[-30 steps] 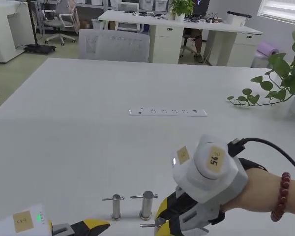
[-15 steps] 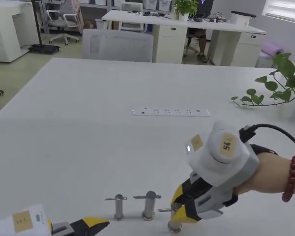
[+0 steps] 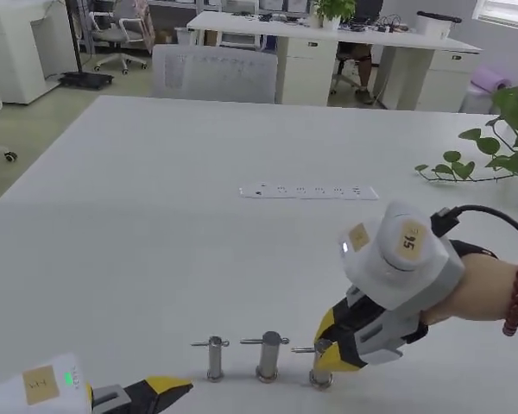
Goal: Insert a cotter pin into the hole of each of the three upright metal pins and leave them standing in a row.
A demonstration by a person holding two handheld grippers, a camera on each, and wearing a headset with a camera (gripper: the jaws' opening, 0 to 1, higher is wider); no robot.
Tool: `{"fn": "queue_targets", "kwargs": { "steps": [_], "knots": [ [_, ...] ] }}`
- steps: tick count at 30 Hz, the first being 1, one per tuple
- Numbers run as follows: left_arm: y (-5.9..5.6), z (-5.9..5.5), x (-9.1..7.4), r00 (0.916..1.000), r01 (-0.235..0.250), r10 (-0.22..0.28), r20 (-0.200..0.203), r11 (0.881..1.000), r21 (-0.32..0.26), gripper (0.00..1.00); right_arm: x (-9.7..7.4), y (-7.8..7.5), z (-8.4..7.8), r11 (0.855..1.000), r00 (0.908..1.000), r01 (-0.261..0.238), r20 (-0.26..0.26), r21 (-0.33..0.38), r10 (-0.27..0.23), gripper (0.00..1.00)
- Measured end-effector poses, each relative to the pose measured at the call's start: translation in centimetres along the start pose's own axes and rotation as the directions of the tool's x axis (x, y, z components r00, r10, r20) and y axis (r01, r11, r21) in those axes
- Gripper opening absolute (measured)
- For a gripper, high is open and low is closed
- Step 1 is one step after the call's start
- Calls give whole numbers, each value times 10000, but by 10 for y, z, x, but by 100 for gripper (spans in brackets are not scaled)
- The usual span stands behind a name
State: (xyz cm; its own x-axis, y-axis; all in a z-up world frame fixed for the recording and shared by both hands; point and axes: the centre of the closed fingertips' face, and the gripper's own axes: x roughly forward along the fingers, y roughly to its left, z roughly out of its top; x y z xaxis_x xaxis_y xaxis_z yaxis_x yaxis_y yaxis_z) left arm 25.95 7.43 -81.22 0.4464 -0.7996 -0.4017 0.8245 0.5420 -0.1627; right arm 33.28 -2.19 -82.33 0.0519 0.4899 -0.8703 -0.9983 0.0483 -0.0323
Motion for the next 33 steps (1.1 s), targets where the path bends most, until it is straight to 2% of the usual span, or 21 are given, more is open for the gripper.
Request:
{"fn": "queue_targets", "kwargs": {
  "steps": [12, 25, 33],
  "knots": [
    [1, 0, -1, 10000, -47, 47, 8, 10000, -37, 61, -1, -10, -6, 10000, 10000, -29, -4, 43, 29, 14],
    [2, 0, -1, 10000, -84, 84, 12, 10000, -37, 61, -1, -8, -7, 9991, 9989, -321, 340, 275, 311, 14],
    [1, 1, -1, 10000, -58, 59, 23, 10000, -11, 61, -1, -9, -7, 9992, 9978, -394, 536, -12, 394, 14]
  ]
}}
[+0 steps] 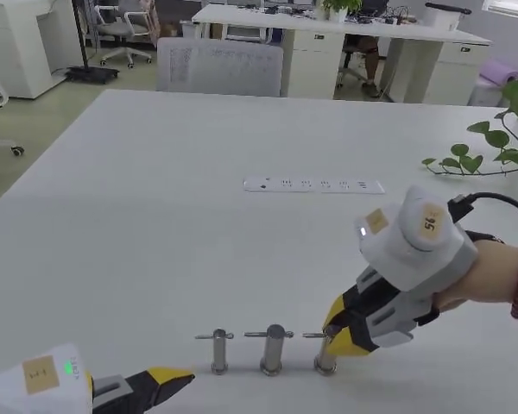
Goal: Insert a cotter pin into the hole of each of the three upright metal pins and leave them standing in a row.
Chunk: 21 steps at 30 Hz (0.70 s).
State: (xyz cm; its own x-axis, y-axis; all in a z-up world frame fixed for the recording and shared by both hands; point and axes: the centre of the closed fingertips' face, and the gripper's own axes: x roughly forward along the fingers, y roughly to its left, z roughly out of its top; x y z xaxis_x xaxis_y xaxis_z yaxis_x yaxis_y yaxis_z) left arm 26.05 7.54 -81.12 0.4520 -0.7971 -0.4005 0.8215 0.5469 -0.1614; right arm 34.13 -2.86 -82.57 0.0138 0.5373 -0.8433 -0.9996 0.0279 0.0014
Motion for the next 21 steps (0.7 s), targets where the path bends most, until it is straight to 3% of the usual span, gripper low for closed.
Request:
{"fn": "queue_targets", "kwargs": {
  "steps": [12, 21],
  "knots": [
    [1, -1, -1, 10000, -31, 31, -54, 10000, 16, 61, 4, -1, 0, 9997, 9996, -182, -195, -143, 179, 15],
    [1, 0, -3, 10000, -84, 84, -27, 10000, 1, 62, 7, -1, 0, 9987, 9998, -71, -167, 503, 80, 16]
  ]
}}
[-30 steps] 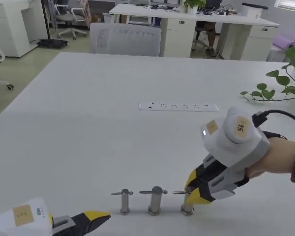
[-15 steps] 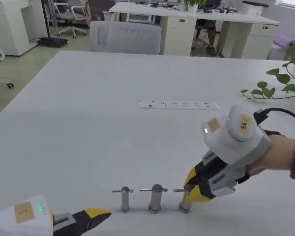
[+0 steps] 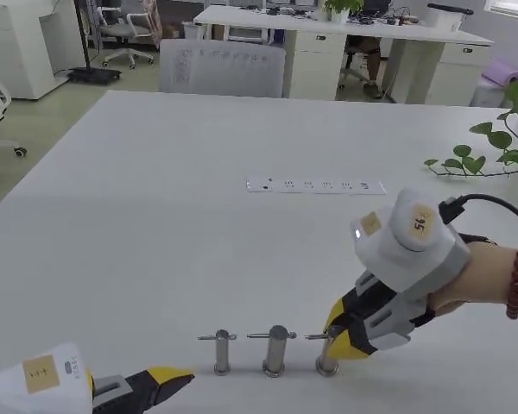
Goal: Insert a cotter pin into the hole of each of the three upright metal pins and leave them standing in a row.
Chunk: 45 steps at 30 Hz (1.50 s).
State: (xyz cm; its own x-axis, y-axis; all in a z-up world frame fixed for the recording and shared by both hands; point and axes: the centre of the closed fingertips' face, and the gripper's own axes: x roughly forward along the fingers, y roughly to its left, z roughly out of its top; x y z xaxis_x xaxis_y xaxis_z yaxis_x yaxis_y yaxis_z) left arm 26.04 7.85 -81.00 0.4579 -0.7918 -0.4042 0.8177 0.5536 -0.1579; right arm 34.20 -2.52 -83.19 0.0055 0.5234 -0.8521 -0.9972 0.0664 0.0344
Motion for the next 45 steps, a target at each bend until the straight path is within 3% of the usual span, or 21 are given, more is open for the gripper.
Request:
{"fn": "queue_targets", "kwargs": {
  "steps": [9, 17, 28, 33, 36, 39, 45],
  "knots": [
    [0, 1, -2, 10000, -47, 47, 2, 10000, 38, 62, -2, 0, 3, 9986, 9995, 178, 262, 492, -192, 16],
    [1, 9, -8, 9997, -215, 214, 151, 9997, 90, 64, -10, 1, 10, 9905, 9964, 443, 655, 1300, -531, 31],
    [4, 18, -21, 9967, -731, 737, 342, 9971, -188, 71, -34, 14, 23, 9647, 9800, 1002, 1435, 2437, -1381, 48],
    [6, 21, -26, 9941, -1006, 1027, 362, 9934, -553, 74, -42, 22, 22, 9395, 9667, 1318, 1687, 3160, -1924, 54],
    [7, 23, -31, 9920, -1159, 1198, 391, 9892, -902, 76, -46, 24, 21, 9157, 9550, 1446, 1894, 3749, -2284, 57],
    [7, 26, -36, 9896, -1304, 1354, 478, 9870, -942, 77, -52, 30, 18, 8942, 9437, 1552, 2047, 4199, -2599, 60],
    [8, 24, -43, 9857, -1631, 1665, 269, 9816, -996, 80, -60, 41, 10, 8646, 9224, 1748, 2287, 4710, -3111, 64]
  ]
}}
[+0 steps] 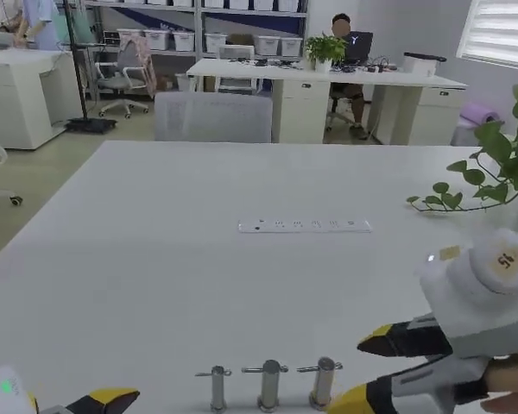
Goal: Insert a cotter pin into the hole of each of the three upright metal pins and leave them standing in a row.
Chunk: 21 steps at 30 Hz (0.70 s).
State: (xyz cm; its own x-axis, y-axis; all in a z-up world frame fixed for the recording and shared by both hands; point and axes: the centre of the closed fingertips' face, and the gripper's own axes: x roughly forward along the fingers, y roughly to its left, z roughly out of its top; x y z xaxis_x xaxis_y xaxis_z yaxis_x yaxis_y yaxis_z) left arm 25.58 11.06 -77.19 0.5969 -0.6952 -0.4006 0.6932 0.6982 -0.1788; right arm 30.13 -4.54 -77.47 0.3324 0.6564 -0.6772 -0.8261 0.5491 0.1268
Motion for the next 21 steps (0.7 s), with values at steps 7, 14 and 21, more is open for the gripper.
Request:
{"fn": "queue_targets", "kwargs": {
  "steps": [7, 14, 21],
  "knots": [
    [1, -2, -8, 9994, -340, 338, -103, 9993, -181, 83, -16, 2, -6, 9977, 9968, 538, 564, 408, -561, 73],
    [-6, -3, -13, 9988, -473, 469, -153, 9985, -282, 89, -26, 6, -16, 9935, 9922, 742, 937, 861, -823, 81],
    [-5, -6, -18, 9963, -825, 821, -237, 9965, -138, 93, -29, 15, -29, 9921, 9904, 774, 1063, 985, -878, 87]
  ]
}}
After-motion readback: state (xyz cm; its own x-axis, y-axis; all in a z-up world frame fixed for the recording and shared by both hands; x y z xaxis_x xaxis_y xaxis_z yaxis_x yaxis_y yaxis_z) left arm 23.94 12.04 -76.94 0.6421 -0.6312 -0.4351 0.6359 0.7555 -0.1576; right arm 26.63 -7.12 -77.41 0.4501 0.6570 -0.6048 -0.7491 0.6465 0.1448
